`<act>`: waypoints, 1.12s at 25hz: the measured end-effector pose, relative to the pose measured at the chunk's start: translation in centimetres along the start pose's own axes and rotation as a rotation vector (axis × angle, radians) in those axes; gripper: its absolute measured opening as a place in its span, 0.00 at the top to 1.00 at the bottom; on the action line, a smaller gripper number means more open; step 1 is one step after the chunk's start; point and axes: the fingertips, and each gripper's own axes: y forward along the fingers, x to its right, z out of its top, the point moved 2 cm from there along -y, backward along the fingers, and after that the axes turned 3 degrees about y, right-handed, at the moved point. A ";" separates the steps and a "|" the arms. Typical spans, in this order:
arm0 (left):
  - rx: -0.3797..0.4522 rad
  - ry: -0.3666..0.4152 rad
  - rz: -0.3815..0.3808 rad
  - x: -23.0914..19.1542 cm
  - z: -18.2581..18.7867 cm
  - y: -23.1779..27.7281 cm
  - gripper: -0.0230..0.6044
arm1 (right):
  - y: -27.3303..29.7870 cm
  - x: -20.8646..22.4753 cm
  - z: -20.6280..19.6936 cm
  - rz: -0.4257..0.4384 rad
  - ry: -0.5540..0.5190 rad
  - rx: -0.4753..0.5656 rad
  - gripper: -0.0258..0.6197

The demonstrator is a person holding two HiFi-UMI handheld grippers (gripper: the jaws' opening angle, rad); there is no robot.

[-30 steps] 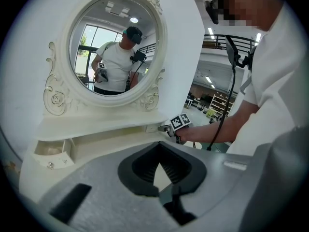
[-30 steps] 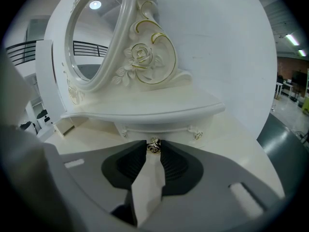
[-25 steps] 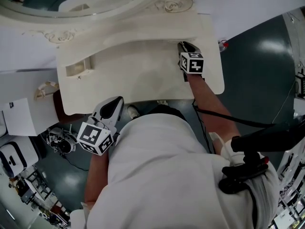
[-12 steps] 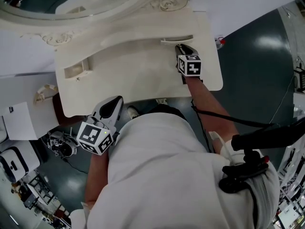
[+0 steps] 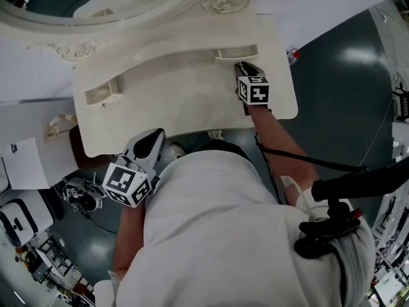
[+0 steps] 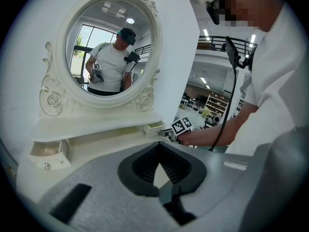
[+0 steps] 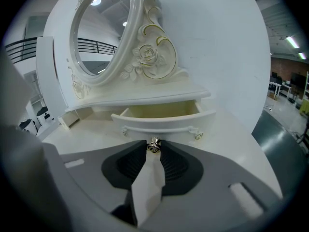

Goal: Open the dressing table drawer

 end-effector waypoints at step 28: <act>0.008 0.005 -0.031 -0.2 -0.5 -0.8 0.96 | -1.7 -0.6 -1.5 -0.017 -0.015 -0.011 0.81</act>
